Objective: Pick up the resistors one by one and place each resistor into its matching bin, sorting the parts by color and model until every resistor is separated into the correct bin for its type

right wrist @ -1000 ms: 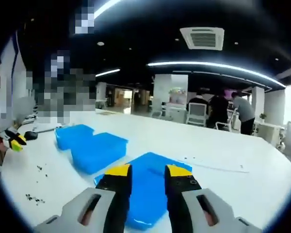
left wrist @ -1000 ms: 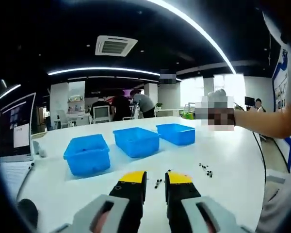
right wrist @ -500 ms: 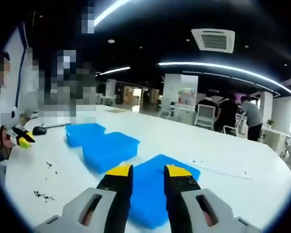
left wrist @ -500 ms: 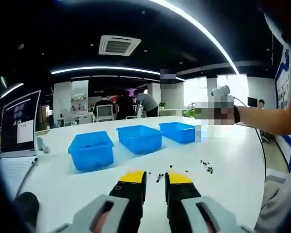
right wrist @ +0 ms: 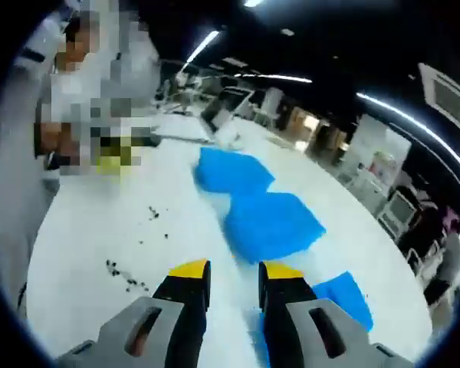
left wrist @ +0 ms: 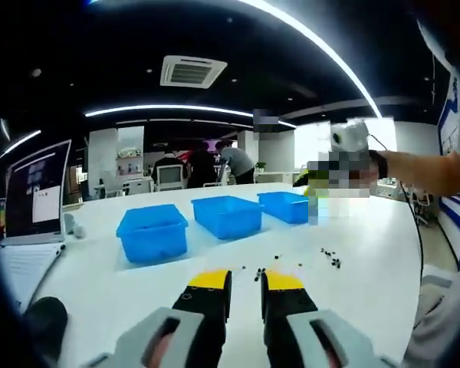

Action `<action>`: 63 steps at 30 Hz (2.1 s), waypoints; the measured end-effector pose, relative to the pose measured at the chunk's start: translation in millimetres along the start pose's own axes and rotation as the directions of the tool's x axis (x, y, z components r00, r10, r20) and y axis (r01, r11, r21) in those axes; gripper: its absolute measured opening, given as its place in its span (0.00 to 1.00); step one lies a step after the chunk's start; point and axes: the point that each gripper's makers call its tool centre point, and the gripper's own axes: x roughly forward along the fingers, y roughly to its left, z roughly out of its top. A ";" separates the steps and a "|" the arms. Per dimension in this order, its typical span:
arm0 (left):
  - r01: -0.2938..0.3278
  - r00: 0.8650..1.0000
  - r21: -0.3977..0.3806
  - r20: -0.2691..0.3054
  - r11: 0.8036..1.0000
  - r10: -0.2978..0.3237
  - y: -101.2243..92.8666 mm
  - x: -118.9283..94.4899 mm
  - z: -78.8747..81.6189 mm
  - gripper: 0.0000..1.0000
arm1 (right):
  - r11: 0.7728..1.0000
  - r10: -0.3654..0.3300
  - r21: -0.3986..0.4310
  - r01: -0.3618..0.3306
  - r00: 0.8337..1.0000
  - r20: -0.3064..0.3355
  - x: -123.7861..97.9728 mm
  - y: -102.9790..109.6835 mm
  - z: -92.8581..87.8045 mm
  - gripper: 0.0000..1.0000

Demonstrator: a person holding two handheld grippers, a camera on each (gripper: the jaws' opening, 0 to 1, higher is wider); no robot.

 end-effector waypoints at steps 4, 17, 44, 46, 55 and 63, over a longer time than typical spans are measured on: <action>-0.010 1.000 -0.004 -0.001 1.000 0.010 2.4 -2.9 -2.4 0.18 | 0.946 0.202 -0.229 -0.231 0.969 -0.143 12.6 33.1 -8.0 0.26; -0.051 0.999 -0.016 -0.005 0.999 0.051 13.1 -11.6 -7.0 0.19 | 0.610 0.420 -0.453 -0.650 0.750 -0.511 20.5 68.6 -55.5 0.19; -0.053 0.998 -0.017 -0.025 0.998 0.053 18.4 -6.1 -14.3 0.19 | 0.537 0.482 -0.414 -0.735 0.670 -0.564 13.2 86.8 -62.0 0.05; -0.053 0.998 -0.016 -0.027 0.998 0.053 17.6 -5.8 -14.6 0.19 | 0.543 0.472 -0.419 -0.728 0.677 -0.564 10.2 83.7 -65.1 0.05; -0.037 0.999 -0.006 -0.027 0.999 0.037 9.3 -4.0 -11.7 0.20 | 0.638 0.364 -0.485 -0.598 0.790 -0.494 1.9 64.0 -55.9 0.05; -0.028 0.999 0.004 -0.031 1.000 0.029 3.5 -4.5 -10.0 0.20 | 0.663 0.174 -0.601 -0.447 0.872 -0.457 -5.9 39.2 -47.8 0.05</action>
